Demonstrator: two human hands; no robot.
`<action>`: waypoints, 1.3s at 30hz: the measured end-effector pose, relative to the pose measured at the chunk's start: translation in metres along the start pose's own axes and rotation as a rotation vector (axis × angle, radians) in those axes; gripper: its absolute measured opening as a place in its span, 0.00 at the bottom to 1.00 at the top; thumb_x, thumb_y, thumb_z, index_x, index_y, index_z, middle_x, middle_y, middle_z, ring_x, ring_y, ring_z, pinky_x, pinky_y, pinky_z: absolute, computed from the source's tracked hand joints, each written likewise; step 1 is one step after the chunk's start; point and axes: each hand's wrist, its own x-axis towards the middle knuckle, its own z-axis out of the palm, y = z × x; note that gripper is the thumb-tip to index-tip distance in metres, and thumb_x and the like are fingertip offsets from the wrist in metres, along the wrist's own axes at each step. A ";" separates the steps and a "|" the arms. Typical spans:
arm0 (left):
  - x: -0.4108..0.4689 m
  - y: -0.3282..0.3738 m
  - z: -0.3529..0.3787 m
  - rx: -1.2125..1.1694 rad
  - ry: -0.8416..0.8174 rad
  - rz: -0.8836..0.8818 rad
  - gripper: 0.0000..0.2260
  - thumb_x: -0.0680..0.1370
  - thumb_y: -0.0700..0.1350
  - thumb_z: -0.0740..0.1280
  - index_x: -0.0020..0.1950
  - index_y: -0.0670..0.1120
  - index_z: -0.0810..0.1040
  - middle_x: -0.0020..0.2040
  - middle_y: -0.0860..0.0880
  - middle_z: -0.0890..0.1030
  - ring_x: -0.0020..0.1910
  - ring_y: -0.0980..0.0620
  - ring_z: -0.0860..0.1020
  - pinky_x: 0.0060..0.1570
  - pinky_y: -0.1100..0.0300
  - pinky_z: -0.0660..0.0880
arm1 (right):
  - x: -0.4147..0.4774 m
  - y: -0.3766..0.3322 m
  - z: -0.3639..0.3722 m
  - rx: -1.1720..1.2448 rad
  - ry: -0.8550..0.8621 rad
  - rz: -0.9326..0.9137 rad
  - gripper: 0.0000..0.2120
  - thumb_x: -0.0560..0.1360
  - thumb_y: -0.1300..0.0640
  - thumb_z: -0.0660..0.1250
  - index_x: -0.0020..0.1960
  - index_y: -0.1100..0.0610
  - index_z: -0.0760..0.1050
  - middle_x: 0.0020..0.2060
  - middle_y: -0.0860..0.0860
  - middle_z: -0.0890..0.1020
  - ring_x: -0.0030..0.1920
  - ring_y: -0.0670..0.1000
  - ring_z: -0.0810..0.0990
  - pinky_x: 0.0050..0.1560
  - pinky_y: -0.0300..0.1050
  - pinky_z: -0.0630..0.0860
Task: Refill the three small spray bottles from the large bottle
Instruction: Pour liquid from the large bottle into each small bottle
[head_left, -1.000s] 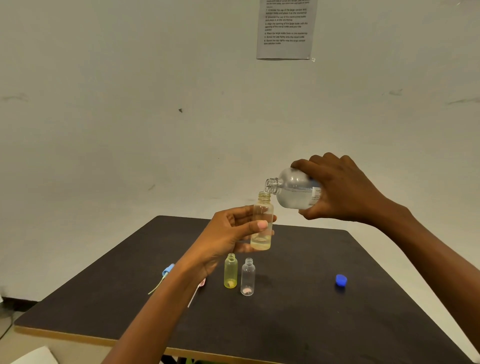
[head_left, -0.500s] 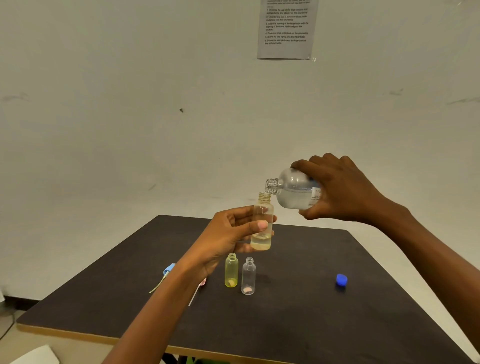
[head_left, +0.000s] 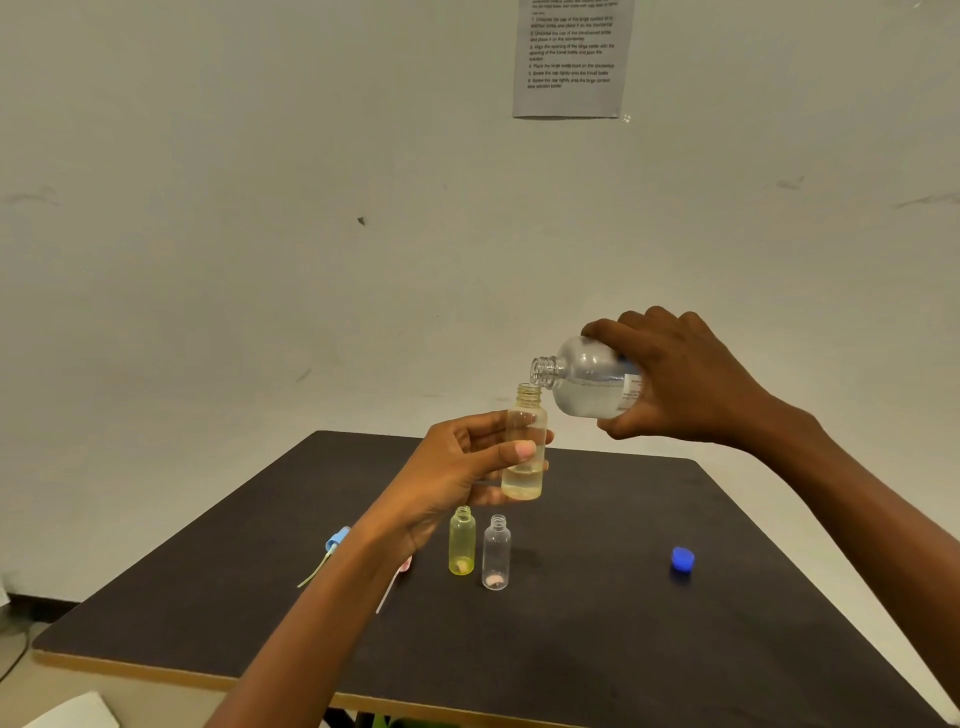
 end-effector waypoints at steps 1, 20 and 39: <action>0.000 0.000 0.000 0.002 0.000 -0.001 0.13 0.73 0.42 0.68 0.57 0.50 0.78 0.53 0.50 0.84 0.51 0.50 0.83 0.44 0.58 0.81 | 0.000 0.000 0.001 0.000 0.000 -0.001 0.34 0.56 0.41 0.67 0.60 0.51 0.70 0.42 0.48 0.75 0.40 0.50 0.66 0.43 0.45 0.59; 0.004 -0.002 0.000 0.021 0.003 -0.010 0.13 0.74 0.41 0.68 0.58 0.50 0.78 0.53 0.50 0.84 0.51 0.50 0.83 0.46 0.56 0.81 | 0.000 0.004 0.004 0.008 -0.010 0.001 0.35 0.56 0.40 0.67 0.61 0.51 0.69 0.43 0.49 0.75 0.41 0.49 0.66 0.43 0.45 0.60; 0.003 0.000 0.002 0.025 -0.004 -0.006 0.14 0.75 0.41 0.67 0.60 0.48 0.77 0.53 0.51 0.84 0.51 0.51 0.83 0.43 0.59 0.81 | 0.000 0.004 0.001 -0.004 -0.003 0.000 0.35 0.56 0.40 0.66 0.61 0.50 0.70 0.43 0.48 0.75 0.41 0.49 0.65 0.43 0.45 0.58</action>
